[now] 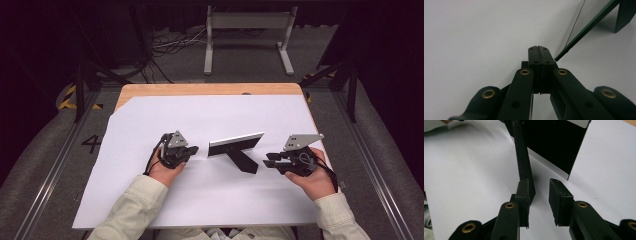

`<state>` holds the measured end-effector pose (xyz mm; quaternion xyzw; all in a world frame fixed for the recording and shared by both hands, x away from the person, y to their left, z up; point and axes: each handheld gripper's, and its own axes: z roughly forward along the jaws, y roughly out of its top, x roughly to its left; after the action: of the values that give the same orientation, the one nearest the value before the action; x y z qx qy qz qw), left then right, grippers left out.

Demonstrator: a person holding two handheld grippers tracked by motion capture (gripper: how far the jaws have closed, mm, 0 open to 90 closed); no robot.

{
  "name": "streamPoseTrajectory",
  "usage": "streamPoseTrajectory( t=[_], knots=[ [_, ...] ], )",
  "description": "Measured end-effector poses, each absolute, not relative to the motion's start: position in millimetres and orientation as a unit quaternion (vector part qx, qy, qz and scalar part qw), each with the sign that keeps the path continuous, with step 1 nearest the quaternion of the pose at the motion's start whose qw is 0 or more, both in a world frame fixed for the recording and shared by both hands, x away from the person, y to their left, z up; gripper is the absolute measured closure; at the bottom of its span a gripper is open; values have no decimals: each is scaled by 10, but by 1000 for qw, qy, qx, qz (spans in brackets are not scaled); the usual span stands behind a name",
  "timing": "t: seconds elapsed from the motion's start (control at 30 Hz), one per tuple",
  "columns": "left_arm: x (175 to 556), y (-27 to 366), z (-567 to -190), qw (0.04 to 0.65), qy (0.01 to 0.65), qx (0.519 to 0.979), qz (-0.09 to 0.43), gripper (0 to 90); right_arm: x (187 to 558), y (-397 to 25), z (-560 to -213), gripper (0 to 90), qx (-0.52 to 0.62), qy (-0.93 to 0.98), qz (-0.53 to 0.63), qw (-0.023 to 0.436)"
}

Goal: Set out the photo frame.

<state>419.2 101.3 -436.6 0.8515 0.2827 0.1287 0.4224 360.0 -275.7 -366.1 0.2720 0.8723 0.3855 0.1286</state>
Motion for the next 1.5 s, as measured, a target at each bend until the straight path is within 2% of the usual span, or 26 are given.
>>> streamPoseTrajectory(
  t=[0.47,1.13,1.5],
  knots=[
    [4338,752,-4495,384,257,880,106,899,3621,-2907,-3648,680,292,867,384,125],
    [4297,698,-4481,370,233,895,89,900,3592,-3066,-3552,667,308,852,402,132],
    [4192,622,-4440,350,190,914,79,900,3570,-3132,-3489,660,312,847,409,135]
  ],
)
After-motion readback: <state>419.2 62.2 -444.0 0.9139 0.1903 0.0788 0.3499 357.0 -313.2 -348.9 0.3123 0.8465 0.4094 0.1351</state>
